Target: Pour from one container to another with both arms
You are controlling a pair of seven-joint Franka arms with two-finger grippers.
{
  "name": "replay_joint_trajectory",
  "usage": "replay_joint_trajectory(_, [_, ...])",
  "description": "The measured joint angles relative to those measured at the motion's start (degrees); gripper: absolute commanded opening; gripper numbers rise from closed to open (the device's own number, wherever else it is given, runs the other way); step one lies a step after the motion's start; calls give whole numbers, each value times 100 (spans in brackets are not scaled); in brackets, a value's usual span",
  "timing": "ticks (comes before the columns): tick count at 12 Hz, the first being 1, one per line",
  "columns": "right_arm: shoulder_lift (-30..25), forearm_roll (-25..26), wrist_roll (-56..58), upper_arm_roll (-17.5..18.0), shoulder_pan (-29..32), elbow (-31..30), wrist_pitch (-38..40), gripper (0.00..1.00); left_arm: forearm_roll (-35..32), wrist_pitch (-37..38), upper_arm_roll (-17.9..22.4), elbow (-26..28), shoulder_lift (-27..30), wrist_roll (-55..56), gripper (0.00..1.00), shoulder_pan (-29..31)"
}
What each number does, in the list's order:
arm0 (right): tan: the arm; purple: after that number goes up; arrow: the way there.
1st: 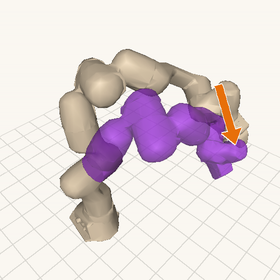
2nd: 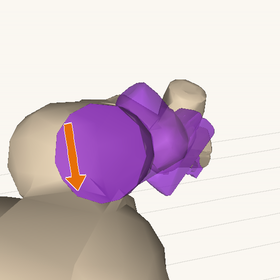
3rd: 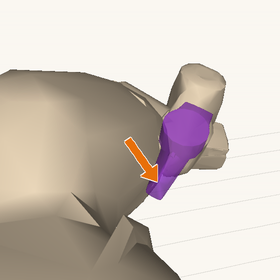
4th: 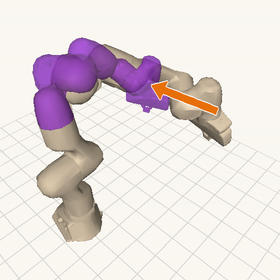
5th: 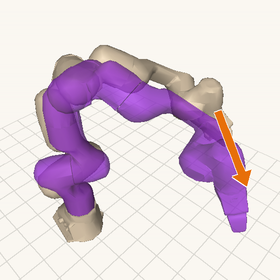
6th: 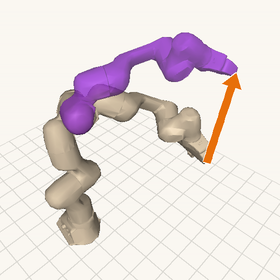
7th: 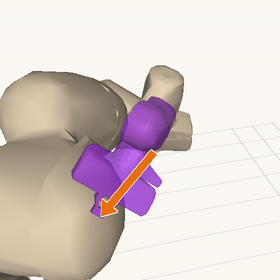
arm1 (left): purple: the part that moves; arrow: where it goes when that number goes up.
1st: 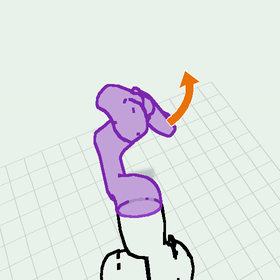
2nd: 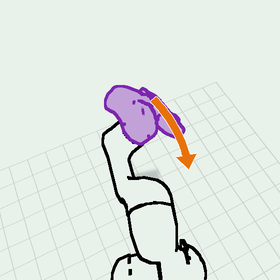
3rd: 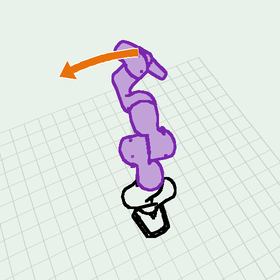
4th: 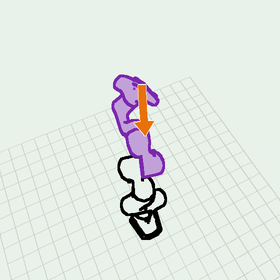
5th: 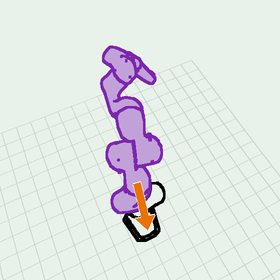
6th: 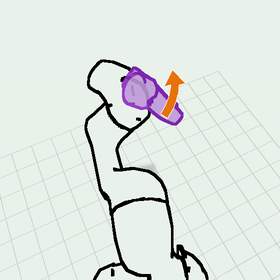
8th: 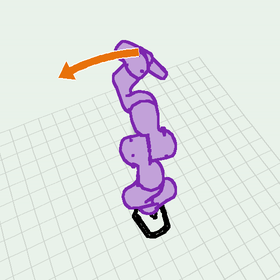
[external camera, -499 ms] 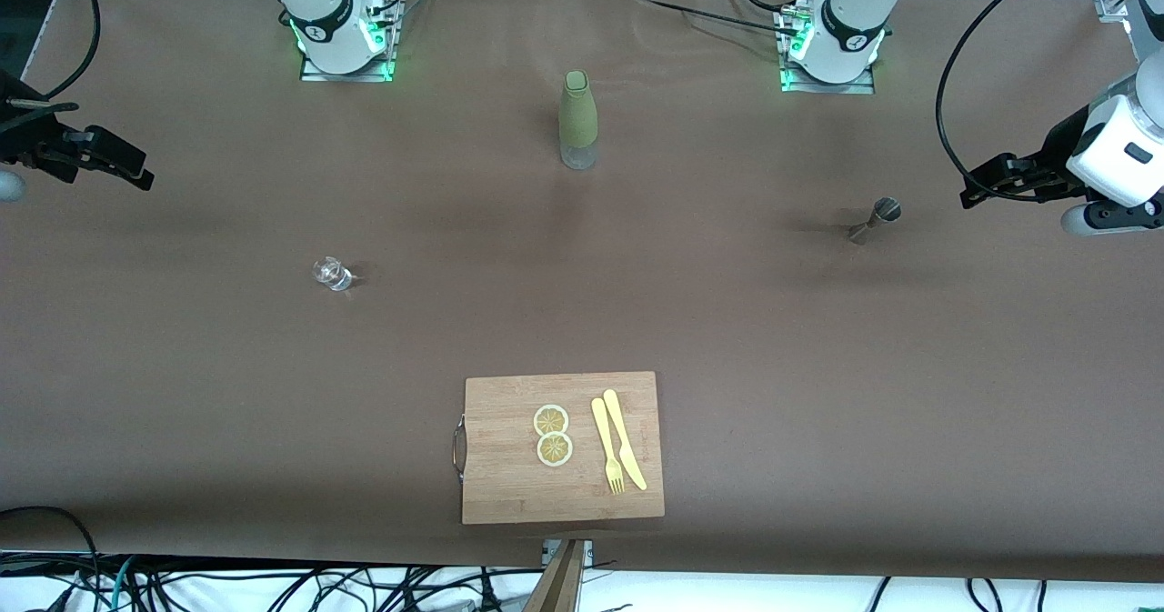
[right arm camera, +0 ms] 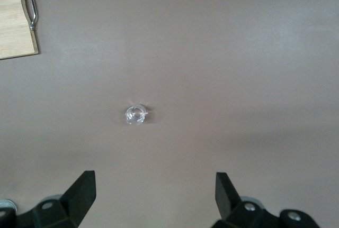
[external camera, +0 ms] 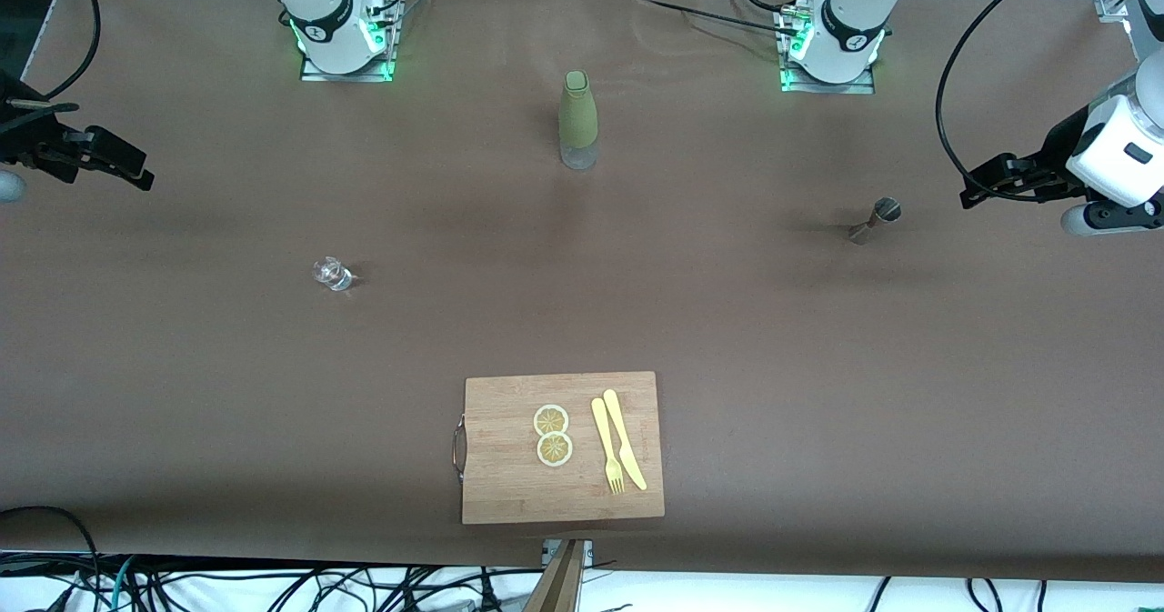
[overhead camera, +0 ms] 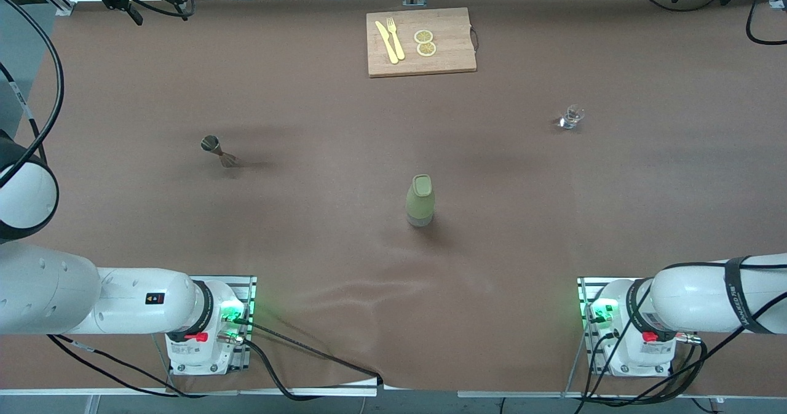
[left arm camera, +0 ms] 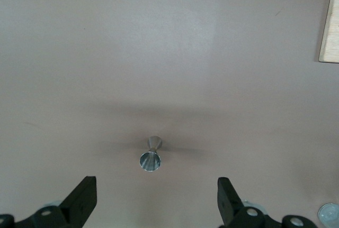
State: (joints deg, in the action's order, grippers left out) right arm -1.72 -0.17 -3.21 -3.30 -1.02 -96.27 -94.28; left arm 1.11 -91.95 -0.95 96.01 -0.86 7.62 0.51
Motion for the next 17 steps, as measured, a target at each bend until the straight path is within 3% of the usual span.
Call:
replay_joint_trajectory(11, [3, -1, 0, 0, 0, 0, -2, 100, 0, 15, 74, -21, 56, -754, 100, 112])
replay_joint_trajectory(17, [5, -2, 0, 0, 0, 0, -2, 100, 6, 15, 92, -26, 69, -2334, 100, 511])
